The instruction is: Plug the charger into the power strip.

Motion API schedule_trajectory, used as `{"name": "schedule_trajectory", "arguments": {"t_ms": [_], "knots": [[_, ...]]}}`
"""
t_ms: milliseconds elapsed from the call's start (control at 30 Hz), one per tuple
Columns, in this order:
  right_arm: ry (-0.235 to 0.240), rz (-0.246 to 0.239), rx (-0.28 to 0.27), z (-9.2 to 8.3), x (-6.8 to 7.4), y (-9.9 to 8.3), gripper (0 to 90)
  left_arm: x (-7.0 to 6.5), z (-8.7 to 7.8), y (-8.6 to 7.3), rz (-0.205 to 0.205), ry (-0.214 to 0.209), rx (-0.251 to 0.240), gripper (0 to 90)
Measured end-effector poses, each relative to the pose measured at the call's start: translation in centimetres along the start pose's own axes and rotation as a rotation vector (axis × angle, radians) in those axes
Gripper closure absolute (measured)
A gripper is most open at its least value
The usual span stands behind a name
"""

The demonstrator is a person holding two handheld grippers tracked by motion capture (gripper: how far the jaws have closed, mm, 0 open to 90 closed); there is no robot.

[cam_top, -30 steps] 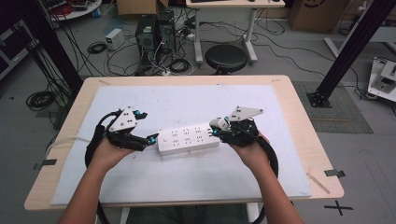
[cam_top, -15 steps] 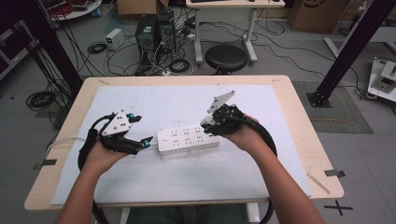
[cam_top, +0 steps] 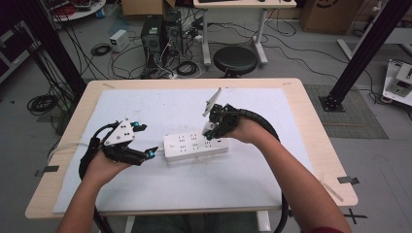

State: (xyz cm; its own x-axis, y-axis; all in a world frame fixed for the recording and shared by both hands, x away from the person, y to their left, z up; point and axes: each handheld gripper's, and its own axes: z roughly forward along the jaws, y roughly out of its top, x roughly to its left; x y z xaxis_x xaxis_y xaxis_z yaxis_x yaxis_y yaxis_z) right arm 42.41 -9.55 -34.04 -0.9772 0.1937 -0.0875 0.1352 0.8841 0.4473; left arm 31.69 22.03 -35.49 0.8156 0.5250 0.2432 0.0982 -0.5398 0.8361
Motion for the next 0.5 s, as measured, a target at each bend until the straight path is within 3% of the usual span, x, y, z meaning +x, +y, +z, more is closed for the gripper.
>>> {"name": "schedule_trajectory", "arguments": {"t_ms": [100,500], "knots": [[0.013,-0.045,0.036,0.7,-0.6,0.2,63.1,-0.1,-0.1,-0.2,-0.001,0.001,0.007,19.8],[0.090,-0.232,0.072,2.3,-2.6,1.1,63.1,-0.3,0.1,-0.9,-0.020,-0.001,0.021,19.8]]}}
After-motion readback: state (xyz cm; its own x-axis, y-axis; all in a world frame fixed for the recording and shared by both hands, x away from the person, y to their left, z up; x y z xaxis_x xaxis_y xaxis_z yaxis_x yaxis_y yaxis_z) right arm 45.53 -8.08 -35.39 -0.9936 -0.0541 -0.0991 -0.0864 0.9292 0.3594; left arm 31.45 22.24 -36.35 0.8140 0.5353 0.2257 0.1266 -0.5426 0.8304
